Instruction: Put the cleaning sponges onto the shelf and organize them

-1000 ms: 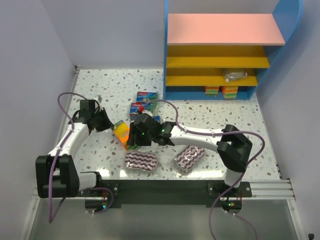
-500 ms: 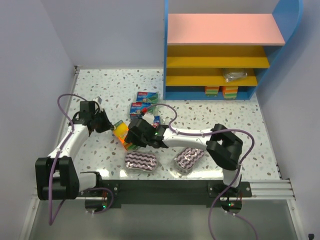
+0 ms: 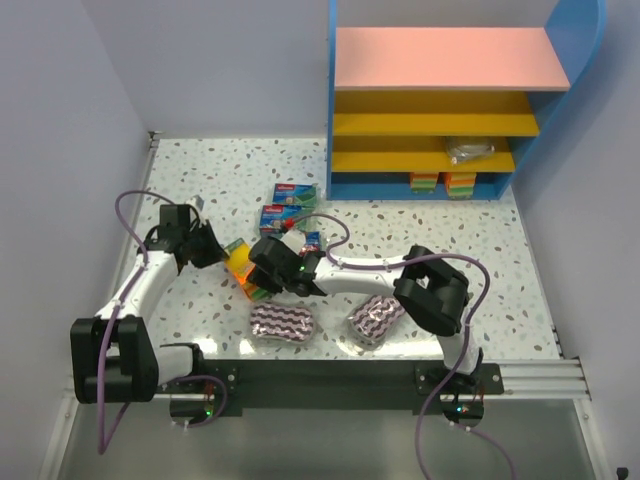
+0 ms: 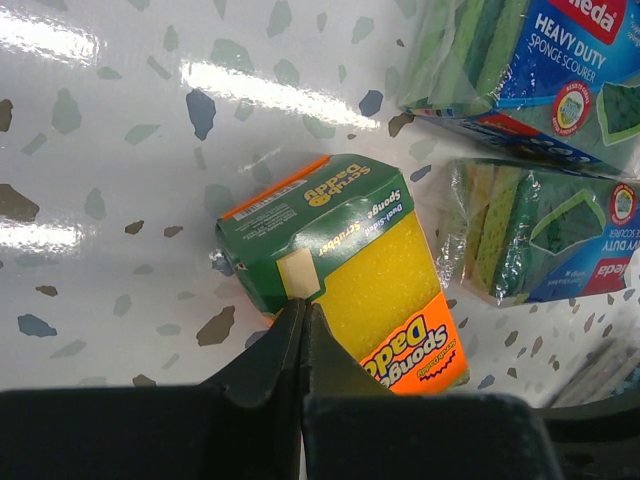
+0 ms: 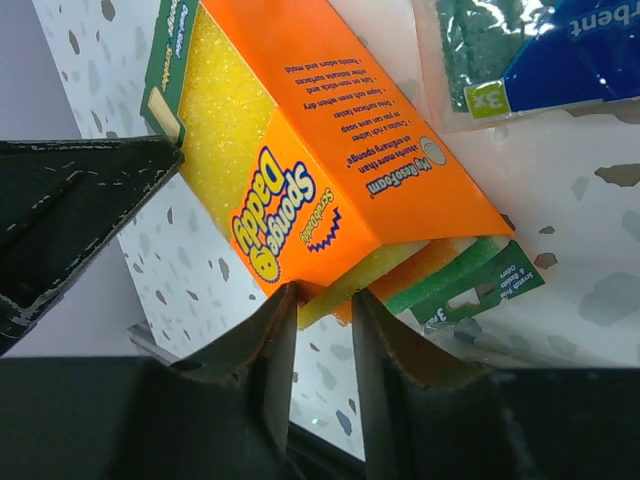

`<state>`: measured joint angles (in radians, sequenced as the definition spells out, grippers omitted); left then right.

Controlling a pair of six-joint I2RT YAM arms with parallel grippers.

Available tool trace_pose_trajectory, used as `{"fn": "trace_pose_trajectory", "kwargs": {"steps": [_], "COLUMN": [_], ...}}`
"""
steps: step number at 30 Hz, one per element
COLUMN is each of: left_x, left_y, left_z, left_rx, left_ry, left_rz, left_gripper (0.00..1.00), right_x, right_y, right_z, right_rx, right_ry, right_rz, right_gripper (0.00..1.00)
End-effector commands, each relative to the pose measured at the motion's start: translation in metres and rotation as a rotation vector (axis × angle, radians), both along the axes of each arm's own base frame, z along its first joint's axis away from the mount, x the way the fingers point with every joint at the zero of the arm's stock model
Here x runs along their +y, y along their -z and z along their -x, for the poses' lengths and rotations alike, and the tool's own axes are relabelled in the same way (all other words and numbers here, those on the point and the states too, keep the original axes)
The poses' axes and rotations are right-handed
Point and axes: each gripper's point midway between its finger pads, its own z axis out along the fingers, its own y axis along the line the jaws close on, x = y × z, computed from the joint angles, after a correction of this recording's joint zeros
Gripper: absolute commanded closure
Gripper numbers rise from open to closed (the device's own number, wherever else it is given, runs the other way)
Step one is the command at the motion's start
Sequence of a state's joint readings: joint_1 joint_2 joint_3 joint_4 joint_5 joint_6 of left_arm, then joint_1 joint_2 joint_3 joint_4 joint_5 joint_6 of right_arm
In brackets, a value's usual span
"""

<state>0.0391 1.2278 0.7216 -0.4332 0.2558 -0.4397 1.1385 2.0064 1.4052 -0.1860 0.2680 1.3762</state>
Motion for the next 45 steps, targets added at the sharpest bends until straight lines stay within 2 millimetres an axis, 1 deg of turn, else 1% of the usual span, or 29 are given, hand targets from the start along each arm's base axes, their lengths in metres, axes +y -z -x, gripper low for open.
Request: {"fn": "trace_pose_trajectory", "kwargs": {"steps": [1, 3, 5, 8, 9, 11, 12, 13, 14, 15, 17, 18, 20, 22, 24, 25, 27, 29, 31, 32, 33, 34, 36, 37, 38, 39, 42, 43, 45], "left_x": [0.000, 0.001, 0.002, 0.007, 0.010, 0.021, 0.025, 0.030, 0.033, 0.035, 0.039, 0.040, 0.040, 0.040, 0.040, 0.040, 0.047, 0.046, 0.042, 0.042, 0.038, 0.035, 0.030, 0.026, 0.024, 0.021, 0.019, 0.018, 0.017], "left_y": [0.000, -0.004, -0.011, -0.031, -0.048, -0.066, -0.091, -0.103, -0.131, -0.143, -0.173, -0.177, -0.187, -0.190, -0.188, -0.187, -0.179, -0.173, -0.169, -0.163, -0.161, -0.159, -0.151, -0.147, -0.145, -0.144, -0.141, -0.142, -0.142], "left_z": [0.008, 0.008, 0.007, 0.000, -0.004, -0.010, -0.015, -0.018, -0.024, -0.027, -0.033, -0.036, -0.041, -0.042, -0.042, -0.042, -0.040, -0.037, -0.036, -0.035, -0.034, -0.034, -0.034, -0.033, -0.035, -0.035, -0.038, -0.039, -0.042], "left_rx": [0.026, 0.025, 0.016, -0.004, -0.024, -0.041, -0.073, -0.092, -0.135, -0.151, -0.196, -0.194, -0.220, -0.230, -0.234, -0.236, -0.227, -0.221, -0.218, -0.213, -0.208, -0.208, -0.198, -0.188, -0.189, -0.186, -0.180, -0.182, -0.185], "left_ry": [-0.011, -0.015, -0.023, -0.052, -0.064, -0.113, -0.136, -0.162, -0.180, -0.198, -0.222, -0.231, -0.233, -0.233, -0.235, -0.234, -0.254, -0.251, -0.239, -0.238, -0.224, -0.211, -0.191, -0.176, -0.169, -0.157, -0.149, -0.143, -0.138], "left_rz": [0.013, 0.009, 0.003, -0.017, -0.025, -0.071, -0.083, -0.108, -0.113, -0.115, -0.132, -0.131, -0.131, -0.129, -0.131, -0.132, -0.160, -0.156, -0.141, -0.140, -0.125, -0.112, -0.096, -0.078, -0.068, -0.054, -0.047, -0.043, -0.040], "left_gripper": [1.00, 1.00, 1.00, 1.00, 1.00, 1.00, 1.00, 1.00, 1.00, 0.99, 0.97, 0.97, 0.96, 0.96, 0.96, 0.96, 0.96, 0.96, 0.96, 0.96, 0.96, 0.96, 0.97, 0.97, 0.97, 0.97, 0.97, 0.97, 0.97], "right_x": [0.002, 0.001, -0.002, -0.003, -0.001, -0.001, 0.000, 0.001, 0.001, 0.002, 0.000, 0.004, 0.003, -0.003, -0.009, -0.017, -0.032, -0.058, -0.091, -0.111, -0.130, -0.147, -0.188, -0.205, -0.221, -0.236, -0.266, -0.272, -0.282], "right_y": [-0.006, -0.009, -0.015, -0.020, -0.028, -0.034, -0.044, -0.050, -0.055, -0.069, -0.081, -0.101, -0.116, -0.142, -0.158, -0.170, -0.175, -0.191, -0.176, -0.184, -0.187, -0.178, -0.188, -0.179, -0.186, -0.177, -0.170, -0.159, -0.154], "right_z": [-0.012, -0.012, -0.011, -0.010, -0.010, -0.009, -0.009, -0.010, -0.011, -0.011, -0.011, -0.009, -0.007, -0.007, -0.003, 0.000, 0.003, 0.002, -0.003, 0.000, -0.008, -0.009, -0.011, -0.013, -0.007, -0.011, -0.012, -0.013, -0.023], "right_rx": [-0.031, -0.044, -0.057, -0.081, -0.092, -0.096, -0.107, -0.115, -0.118, -0.137, -0.147, -0.174, -0.181, -0.208, -0.203, -0.211, -0.198, -0.228, -0.199, -0.200, -0.211, -0.212, -0.238, -0.234, -0.247, -0.241, -0.237, -0.221, -0.234], "right_ry": [0.062, 0.058, 0.046, 0.013, 0.004, -0.029, -0.038, -0.061, -0.069, -0.080, -0.115, -0.141, -0.193, -0.218, -0.264, -0.275, -0.273, -0.245, -0.194, -0.170, -0.130, -0.099, -0.028, 0.012, 0.031, 0.065, 0.128, 0.147, 0.180], "right_rz": [-0.006, -0.006, -0.011, -0.027, -0.054, -0.075, -0.101, -0.122, -0.133, -0.163, -0.186, -0.241, -0.280, -0.350, -0.395, -0.410, -0.390, -0.392, -0.320, -0.307, -0.299, -0.263, -0.236, -0.200, -0.204, -0.178, -0.148, -0.133, -0.145], "right_gripper": [0.75, 0.84, 0.98, 1.00, 1.00, 1.00, 1.00, 1.00, 1.00, 1.00, 1.00, 1.00, 1.00, 1.00, 1.00, 1.00, 1.00, 1.00, 1.00, 1.00, 1.00, 1.00, 1.00, 1.00, 1.00, 1.00, 1.00, 1.00, 1.00]}}
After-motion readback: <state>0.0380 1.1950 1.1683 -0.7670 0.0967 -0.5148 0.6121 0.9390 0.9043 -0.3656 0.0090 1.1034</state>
